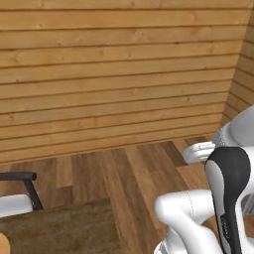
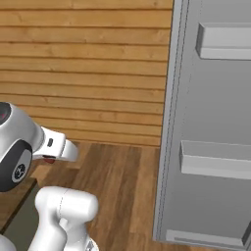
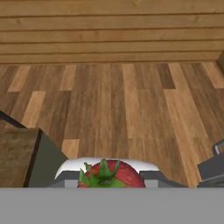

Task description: Take the strawberry from the fridge and place it on top of the pancake, located on the dining counter.

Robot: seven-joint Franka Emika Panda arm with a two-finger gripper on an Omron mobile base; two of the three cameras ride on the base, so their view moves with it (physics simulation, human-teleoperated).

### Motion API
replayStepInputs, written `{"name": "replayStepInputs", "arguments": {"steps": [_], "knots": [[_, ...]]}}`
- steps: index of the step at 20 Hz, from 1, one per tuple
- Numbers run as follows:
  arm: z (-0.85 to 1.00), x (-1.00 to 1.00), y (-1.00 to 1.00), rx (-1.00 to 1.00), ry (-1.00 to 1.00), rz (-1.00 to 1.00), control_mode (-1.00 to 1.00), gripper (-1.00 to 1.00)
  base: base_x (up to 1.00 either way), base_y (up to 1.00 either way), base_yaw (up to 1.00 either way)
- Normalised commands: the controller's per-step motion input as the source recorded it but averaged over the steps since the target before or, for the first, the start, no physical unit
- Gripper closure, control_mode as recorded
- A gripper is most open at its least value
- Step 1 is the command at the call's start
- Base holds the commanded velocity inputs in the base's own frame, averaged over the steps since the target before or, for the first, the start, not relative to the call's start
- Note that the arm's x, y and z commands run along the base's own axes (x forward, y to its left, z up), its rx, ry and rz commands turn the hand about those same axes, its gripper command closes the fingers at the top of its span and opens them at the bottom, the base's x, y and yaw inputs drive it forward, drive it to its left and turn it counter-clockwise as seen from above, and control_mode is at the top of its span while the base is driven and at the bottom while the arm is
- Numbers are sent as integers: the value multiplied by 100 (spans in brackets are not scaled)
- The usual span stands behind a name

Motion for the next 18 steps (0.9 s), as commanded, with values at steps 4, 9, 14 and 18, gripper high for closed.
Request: {"name": "replayStepInputs", "arguments": {"steps": [4, 9, 14, 18], "knots": [[0, 0, 0, 0, 0, 0, 100, 100, 100, 87, -14], [0, 0, 0, 0, 0, 0, 100, 100, 100, -3, -30], [0, 0, 0, 0, 0, 0, 100, 100, 69, 0, -34], [0, 0, 0, 0, 0, 0, 100, 100, 62, 88, -19]]}}
